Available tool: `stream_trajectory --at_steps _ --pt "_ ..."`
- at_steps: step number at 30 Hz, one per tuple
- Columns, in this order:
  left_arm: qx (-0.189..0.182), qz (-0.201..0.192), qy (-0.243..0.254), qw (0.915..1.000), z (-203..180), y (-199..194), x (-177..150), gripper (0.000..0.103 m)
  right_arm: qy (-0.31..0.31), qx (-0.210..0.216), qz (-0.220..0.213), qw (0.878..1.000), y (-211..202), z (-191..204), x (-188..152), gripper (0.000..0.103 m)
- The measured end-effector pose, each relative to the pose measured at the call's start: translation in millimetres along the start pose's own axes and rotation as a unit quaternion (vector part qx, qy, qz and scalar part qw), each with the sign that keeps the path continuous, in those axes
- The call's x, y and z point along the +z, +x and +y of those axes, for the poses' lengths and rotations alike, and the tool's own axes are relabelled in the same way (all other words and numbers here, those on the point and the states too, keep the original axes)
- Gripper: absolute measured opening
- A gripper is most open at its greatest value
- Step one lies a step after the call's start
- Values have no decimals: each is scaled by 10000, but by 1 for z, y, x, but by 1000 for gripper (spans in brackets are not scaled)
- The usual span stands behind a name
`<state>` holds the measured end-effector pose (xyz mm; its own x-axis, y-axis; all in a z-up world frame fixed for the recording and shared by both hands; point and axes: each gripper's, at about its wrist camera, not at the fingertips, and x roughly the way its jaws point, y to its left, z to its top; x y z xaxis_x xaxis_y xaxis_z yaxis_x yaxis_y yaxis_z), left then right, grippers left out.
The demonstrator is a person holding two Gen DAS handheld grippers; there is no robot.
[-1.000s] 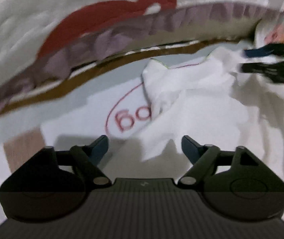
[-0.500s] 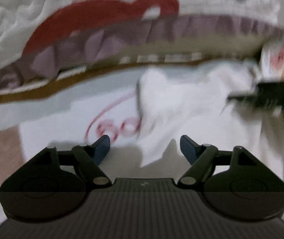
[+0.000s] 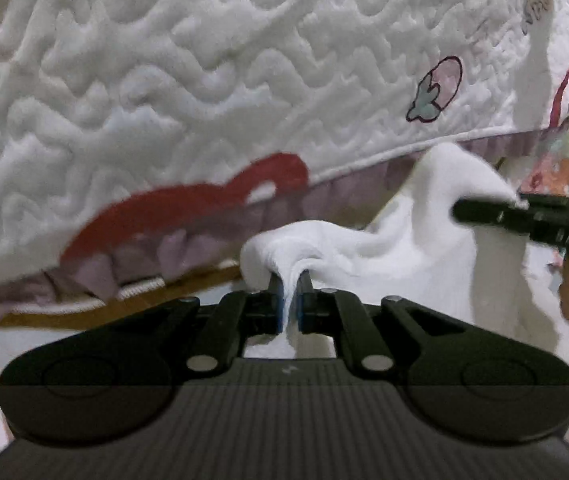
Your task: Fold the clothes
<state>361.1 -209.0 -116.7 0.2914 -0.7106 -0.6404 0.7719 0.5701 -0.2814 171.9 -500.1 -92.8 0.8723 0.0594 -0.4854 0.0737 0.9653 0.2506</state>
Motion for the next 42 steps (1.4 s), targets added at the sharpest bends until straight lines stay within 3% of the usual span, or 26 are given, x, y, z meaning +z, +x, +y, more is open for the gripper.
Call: stream_trajectory --at_steps 3,9,11,12,13,14,16,17,19,23,26,28,31,36,39,41,42 --pt "-124 -67 -26 9999 1 5 -2 5 13 172 -246 9995 2 0 8 10" --pt "-804 -527 -399 9946 14 -1 3 5 87 485 -771 9958 4 -2 20 10" --pt "-269 -122 -332 9990 14 17 2 10 -121 38 -510 9986 17 -4 20 12" --pt "4 80 -292 9995 13 26 1 14 -232 -198 -366 9989 24 -5 19 22" --pt "419 263 -104 9987 10 36 -3 22 -177 -359 -290 9988 15 -11 16 27" --pt "727 341 79 9967 5 41 -7 24 -104 -512 -221 9984 4 -18 12 28" --pt "802 306 276 9959 -4 39 -14 31 43 -816 -82 9966 -19 -32 4 37" --pt "758 261 355 9961 -9 36 -17 34 116 -968 -13 9952 -30 -39 0 50" --pt "735 146 552 9957 -25 29 -18 44 262 -1271 125 9915 -52 -54 -8 55" --pt "308 110 807 9962 -64 21 -12 47 553 -1871 402 9800 -96 -82 -23 55" --pt "-280 231 1044 9939 -107 30 -11 51 834 -2013 825 9725 -144 -101 -50 55" --pt "-684 451 1263 9886 -143 48 -13 52 1111 -2068 1048 9664 -170 -110 -73 55" --pt "-1594 742 1554 9721 -196 78 -19 50 1404 -2281 1210 9558 -190 -111 -105 56" --pt "-1859 1004 1621 9639 -252 101 -41 49 1882 -2369 1324 9439 -199 -124 -147 57" --pt "-1756 1108 1609 9649 -256 106 -51 49 2032 -2273 1370 9425 -195 -130 -163 61" --pt "-1626 1102 1620 9671 -254 108 -56 51 1583 -2412 1364 9477 -186 -123 -165 64" --pt "-1511 1103 1643 9685 -252 109 -58 51 1305 -2428 1427 9506 -181 -117 -164 57"
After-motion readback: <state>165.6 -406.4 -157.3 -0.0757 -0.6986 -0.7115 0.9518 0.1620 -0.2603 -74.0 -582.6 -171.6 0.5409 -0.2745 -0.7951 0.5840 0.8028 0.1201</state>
